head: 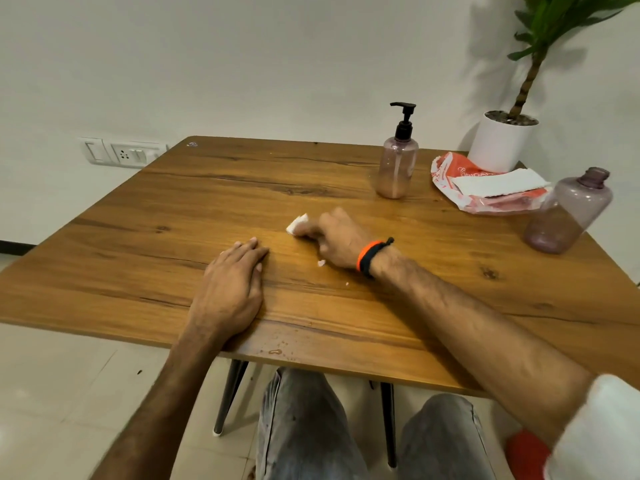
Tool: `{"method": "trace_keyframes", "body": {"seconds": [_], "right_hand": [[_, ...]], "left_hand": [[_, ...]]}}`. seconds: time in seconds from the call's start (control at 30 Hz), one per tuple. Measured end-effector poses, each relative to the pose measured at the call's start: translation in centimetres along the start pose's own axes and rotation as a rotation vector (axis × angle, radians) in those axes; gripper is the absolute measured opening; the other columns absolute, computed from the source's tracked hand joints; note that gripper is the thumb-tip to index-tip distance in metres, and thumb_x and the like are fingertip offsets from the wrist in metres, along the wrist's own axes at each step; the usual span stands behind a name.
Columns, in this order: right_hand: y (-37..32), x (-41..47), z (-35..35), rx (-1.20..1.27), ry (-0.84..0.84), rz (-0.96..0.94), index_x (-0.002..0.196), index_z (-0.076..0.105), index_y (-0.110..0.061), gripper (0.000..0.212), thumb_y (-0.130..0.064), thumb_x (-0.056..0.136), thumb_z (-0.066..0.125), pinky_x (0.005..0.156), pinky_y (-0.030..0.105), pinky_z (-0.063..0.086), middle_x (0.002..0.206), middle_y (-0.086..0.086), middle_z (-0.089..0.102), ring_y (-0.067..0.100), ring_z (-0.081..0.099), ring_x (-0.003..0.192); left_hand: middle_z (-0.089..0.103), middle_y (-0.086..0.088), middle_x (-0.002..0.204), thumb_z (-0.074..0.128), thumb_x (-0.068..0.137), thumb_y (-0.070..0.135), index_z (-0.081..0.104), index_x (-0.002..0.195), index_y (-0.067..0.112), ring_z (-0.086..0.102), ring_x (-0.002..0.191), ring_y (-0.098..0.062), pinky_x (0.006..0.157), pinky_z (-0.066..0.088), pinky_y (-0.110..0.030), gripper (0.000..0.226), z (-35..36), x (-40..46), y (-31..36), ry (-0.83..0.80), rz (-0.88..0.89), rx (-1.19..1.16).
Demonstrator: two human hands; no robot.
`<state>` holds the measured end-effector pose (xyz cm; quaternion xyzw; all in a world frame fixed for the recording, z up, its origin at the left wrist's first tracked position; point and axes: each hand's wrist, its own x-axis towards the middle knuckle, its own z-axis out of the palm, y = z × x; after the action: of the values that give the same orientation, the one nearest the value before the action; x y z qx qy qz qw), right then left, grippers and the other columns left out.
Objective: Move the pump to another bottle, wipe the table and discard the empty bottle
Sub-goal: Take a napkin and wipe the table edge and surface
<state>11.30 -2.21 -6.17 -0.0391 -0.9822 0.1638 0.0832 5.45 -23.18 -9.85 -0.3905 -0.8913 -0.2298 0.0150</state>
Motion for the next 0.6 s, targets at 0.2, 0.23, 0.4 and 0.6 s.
{"method": "trace_keyframes", "body": {"seconds": [0.2, 0.23, 0.4, 0.6], "right_hand": [[-2.0, -6.5, -0.3, 0.215, -0.150, -0.203, 0.125, 0.065, -0.024, 0.043, -0.001, 0.092, 0.051, 0.111, 0.021, 0.037, 0.132, -0.007, 0.062, 0.003, 0.052, 0.127], [-1.7, -6.8, -0.8, 0.304, -0.134, -0.166, 0.124, 0.066, -0.026, 0.041, -0.003, 0.093, 0.051, 0.108, 0.017, 0.039, 0.130, -0.009, 0.063, 0.001, 0.053, 0.125], [1.4, -4.8, -2.7, 0.410, 0.243, 0.101, 0.120, 0.069, -0.021, 0.040, 0.004, 0.093, 0.051, 0.102, 0.018, 0.045, 0.125, -0.003, 0.067, 0.003, 0.058, 0.119], [4.2, -2.9, -1.7, 0.058, 0.080, 0.180, 0.126, 0.065, -0.020, 0.040, 0.000, 0.096, 0.048, 0.109, 0.026, 0.040, 0.134, 0.006, 0.062, 0.022, 0.055, 0.126]], "left_hand": [[0.035, 0.001, 0.156, 0.038, 0.101, 0.026, 0.044, 0.144, 0.023, 0.026, 0.147, -0.018, 0.121, 0.020, -0.042, 0.043, 0.3, 0.2, -0.5, 0.003, 0.004, 0.012], [0.036, 0.001, 0.156, 0.038, 0.101, 0.026, 0.044, 0.143, 0.023, 0.027, 0.146, -0.018, 0.121, 0.020, -0.043, 0.043, 0.3, 0.2, -0.5, 0.004, 0.006, 0.010], [0.037, 0.000, 0.156, 0.038, 0.100, 0.025, 0.045, 0.143, 0.022, 0.028, 0.146, -0.019, 0.121, 0.021, -0.045, 0.044, 0.3, 0.2, -0.4, 0.005, 0.013, 0.008], [0.036, -0.001, 0.156, 0.038, 0.101, 0.025, 0.045, 0.144, 0.021, 0.027, 0.147, -0.019, 0.121, 0.021, -0.045, 0.044, 0.2, 0.1, -0.2, 0.003, 0.012, 0.002]]}}
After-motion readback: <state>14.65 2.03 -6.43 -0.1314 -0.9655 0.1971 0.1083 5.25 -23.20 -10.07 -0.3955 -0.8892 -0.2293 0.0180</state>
